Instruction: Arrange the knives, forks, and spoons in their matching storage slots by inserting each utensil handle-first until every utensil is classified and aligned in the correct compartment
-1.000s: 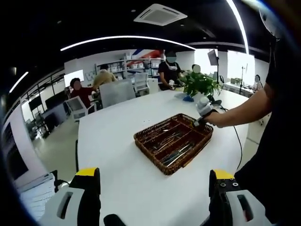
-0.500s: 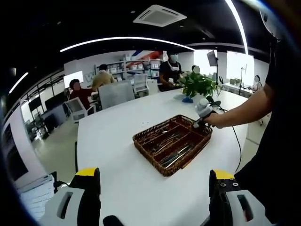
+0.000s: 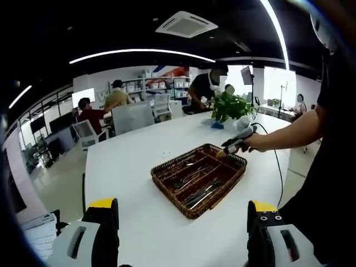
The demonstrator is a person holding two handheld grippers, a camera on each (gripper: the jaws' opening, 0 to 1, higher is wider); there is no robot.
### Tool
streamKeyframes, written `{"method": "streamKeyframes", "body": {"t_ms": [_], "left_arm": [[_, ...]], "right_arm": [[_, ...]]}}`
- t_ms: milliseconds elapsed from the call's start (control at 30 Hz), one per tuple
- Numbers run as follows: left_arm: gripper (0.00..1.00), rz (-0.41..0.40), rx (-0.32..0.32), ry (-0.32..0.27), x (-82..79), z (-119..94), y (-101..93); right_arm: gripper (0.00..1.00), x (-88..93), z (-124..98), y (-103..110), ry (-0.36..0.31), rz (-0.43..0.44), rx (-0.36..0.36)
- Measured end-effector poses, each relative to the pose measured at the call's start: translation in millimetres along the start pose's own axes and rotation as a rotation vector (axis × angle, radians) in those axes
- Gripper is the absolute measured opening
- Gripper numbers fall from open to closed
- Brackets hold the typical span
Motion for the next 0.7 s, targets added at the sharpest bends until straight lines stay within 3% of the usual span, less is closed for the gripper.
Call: {"method": "streamKeyframes", "body": {"t_ms": [133,300,700], "left_arm": [[1.00,-0.006,0.011,-0.029,-5.3,8,0.0],[1.00,0.004,0.029,-0.041,-11.5,16,-3.3],[1.00,-0.007,0.061,-0.089,-32.8,35,-9.6]], "right_arm": [[0.88,-8.1,-12,-1,-0.019,-0.004,-0.021],[0.98,-25.2,-35,-2,-0.076,0.001,-0.046],[0.99,-37.6,-90,9,-0.128,-0.036,-0.165]]}}
Point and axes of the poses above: the point that each gripper's makers call its tool centre point, and the gripper's own axes: z roughly forward along the fingers, y roughly to its left, x roughly out of its underside, the point moved 7 cm from there along -z, roughly backward along the fingers, and after that the axes turned 11 degrees about z, right-handed, at the moved point
